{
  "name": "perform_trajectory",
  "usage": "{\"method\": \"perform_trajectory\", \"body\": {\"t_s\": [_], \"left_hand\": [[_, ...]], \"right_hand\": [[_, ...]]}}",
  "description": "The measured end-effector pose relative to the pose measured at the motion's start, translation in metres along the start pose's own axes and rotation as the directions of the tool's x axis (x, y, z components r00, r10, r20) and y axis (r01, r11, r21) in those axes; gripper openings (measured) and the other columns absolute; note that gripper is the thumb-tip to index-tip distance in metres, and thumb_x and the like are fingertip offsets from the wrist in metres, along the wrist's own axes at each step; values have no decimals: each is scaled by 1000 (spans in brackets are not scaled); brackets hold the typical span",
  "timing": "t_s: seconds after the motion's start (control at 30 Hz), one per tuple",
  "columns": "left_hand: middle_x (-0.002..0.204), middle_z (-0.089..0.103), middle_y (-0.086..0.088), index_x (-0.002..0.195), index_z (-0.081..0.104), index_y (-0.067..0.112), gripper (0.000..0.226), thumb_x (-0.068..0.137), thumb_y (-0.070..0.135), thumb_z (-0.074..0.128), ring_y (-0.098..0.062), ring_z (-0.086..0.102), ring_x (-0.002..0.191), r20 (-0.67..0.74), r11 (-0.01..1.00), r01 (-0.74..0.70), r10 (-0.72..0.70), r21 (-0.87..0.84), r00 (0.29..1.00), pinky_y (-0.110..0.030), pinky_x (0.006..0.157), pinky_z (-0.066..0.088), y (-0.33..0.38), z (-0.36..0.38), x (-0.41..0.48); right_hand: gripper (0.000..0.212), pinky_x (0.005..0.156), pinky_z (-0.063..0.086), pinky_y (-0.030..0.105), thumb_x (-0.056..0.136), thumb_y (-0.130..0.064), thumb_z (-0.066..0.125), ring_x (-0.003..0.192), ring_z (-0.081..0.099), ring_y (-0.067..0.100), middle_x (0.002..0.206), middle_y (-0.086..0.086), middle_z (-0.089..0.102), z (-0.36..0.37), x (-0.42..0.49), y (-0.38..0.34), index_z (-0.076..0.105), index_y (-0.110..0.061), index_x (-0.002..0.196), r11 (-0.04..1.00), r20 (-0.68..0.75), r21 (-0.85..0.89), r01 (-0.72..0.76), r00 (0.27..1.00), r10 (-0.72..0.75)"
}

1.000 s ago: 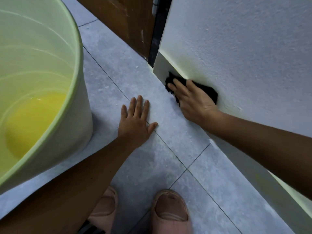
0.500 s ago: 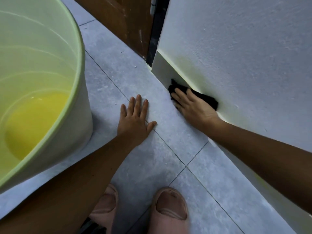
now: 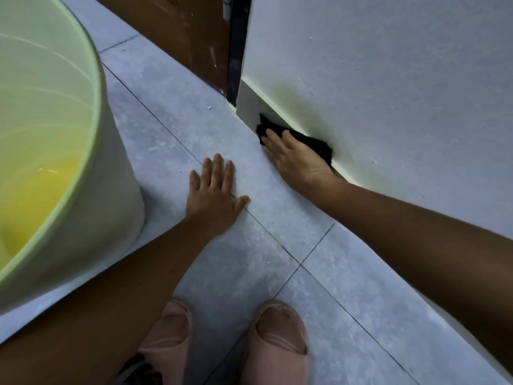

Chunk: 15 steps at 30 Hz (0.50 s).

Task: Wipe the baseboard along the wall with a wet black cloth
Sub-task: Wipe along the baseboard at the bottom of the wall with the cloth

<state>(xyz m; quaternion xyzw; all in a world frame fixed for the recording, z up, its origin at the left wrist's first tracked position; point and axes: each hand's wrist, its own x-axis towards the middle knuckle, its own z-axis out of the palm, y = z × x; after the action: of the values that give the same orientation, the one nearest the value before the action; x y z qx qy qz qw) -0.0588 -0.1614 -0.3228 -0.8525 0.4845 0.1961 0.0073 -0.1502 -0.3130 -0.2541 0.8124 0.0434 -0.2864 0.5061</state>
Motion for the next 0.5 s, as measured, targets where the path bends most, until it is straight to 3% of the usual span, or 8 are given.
{"method": "perform_trajectory", "body": {"t_s": [0.17, 0.33, 0.5], "left_hand": [[157, -16, -11, 148, -8, 9, 71, 97, 49, 18, -28, -14, 145, -125, 989, -139, 143, 43, 982, -47, 116, -4, 21, 9, -14], [157, -17, -10, 148, -12, 10, 74, 96, 53, 20, -27, -14, 145, 25, 944, -327, 326, 42, 945, -47, 117, -3, 55, 26, -39], [157, -20, -9, 147, -15, 12, 78, 94, 57, 20, -28, -16, 144, 67, 952, -293, 288, 85, 955, -52, 116, -1, 67, 28, -45]], "right_hand": [[57, 113, 16, 43, 102, -20, 21, 146, 0, 33, 159, 16, -1, 29, -73, -27, -2, 2, 150, 999, 19, 32, 44, 999, -45], [56, 114, 15, 42, 103, -22, 22, 146, -6, 31, 159, 13, -7, 7, -66, 4, 2, 0, 150, 993, 31, 90, -81, 996, 79], [56, 115, 12, 43, 103, -29, 25, 146, -5, 30, 160, 10, -3, 7, -56, -2, 9, -5, 151, 995, 40, 72, -62, 997, 59]]}}
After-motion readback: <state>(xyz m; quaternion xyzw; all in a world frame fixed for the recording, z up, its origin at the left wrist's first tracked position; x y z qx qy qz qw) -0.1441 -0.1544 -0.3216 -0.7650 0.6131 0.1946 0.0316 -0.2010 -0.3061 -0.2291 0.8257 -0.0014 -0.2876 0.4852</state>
